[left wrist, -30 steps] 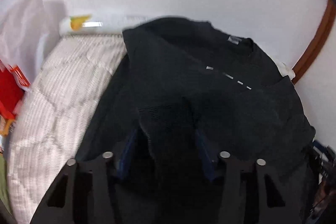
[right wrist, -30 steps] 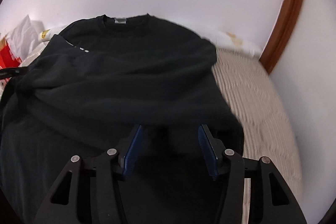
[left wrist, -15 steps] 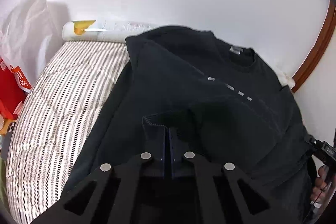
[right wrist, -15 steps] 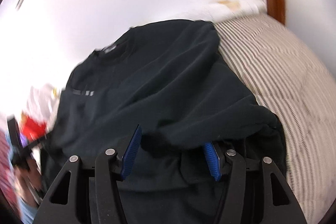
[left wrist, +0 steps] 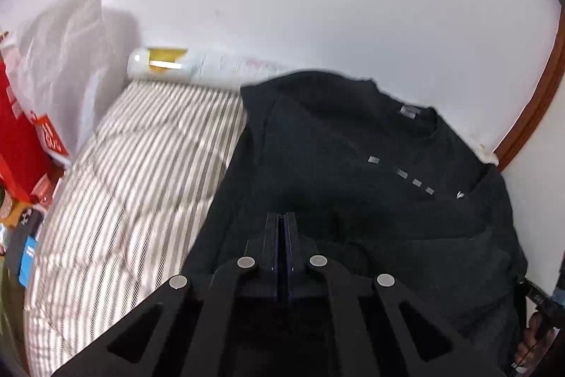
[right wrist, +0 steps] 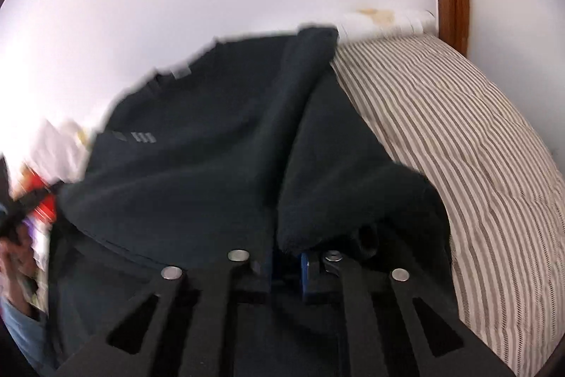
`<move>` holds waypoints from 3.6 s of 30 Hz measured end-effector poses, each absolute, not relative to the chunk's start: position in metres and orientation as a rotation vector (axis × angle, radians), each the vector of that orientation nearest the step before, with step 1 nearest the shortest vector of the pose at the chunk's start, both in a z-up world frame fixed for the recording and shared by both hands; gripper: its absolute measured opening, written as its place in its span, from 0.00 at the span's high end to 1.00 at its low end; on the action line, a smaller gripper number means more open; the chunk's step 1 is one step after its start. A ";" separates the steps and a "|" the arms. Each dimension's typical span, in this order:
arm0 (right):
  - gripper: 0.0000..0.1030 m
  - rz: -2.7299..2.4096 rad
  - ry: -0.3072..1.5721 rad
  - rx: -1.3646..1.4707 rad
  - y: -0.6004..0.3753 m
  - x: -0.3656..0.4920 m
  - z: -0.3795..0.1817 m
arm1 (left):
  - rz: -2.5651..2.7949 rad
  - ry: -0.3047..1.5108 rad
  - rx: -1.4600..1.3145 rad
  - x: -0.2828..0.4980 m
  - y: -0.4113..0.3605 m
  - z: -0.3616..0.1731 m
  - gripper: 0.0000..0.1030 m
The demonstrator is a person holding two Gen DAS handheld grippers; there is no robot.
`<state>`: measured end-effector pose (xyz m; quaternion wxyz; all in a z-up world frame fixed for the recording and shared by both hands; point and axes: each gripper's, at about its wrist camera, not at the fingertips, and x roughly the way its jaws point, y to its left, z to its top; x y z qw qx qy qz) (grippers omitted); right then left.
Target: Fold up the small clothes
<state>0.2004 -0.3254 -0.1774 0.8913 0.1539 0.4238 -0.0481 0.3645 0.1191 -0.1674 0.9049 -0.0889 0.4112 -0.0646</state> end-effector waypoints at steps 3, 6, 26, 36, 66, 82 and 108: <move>0.78 -0.109 0.873 0.264 -0.319 0.188 -0.165 | -0.125 0.887 -0.162 0.364 0.114 -0.176 0.93; 0.77 -0.114 0.865 0.169 -0.311 0.174 -0.146 | -0.135 0.910 -0.167 0.358 0.114 -0.178 0.91; 0.79 -0.350 0.910 0.083 -0.344 0.181 -0.163 | -0.051 0.877 -0.103 0.245 0.163 -0.159 0.41; 0.49 -0.298 0.868 0.070 -0.331 0.072 -0.145 | -0.068 0.909 -0.158 0.171 0.178 -0.182 0.41; 0.50 -0.144 0.903 0.238 -0.315 0.001 -0.188 | -0.191 0.872 -0.172 0.102 0.154 -0.208 0.46; 0.90 -0.090 0.825 0.240 -0.307 -0.004 -0.174 | -0.167 0.832 -0.333 0.081 0.176 -0.192 0.93; 0.91 0.065 0.562 0.312 -0.325 -0.091 -0.088 | -0.232 0.607 -0.372 -0.008 0.192 -0.114 0.93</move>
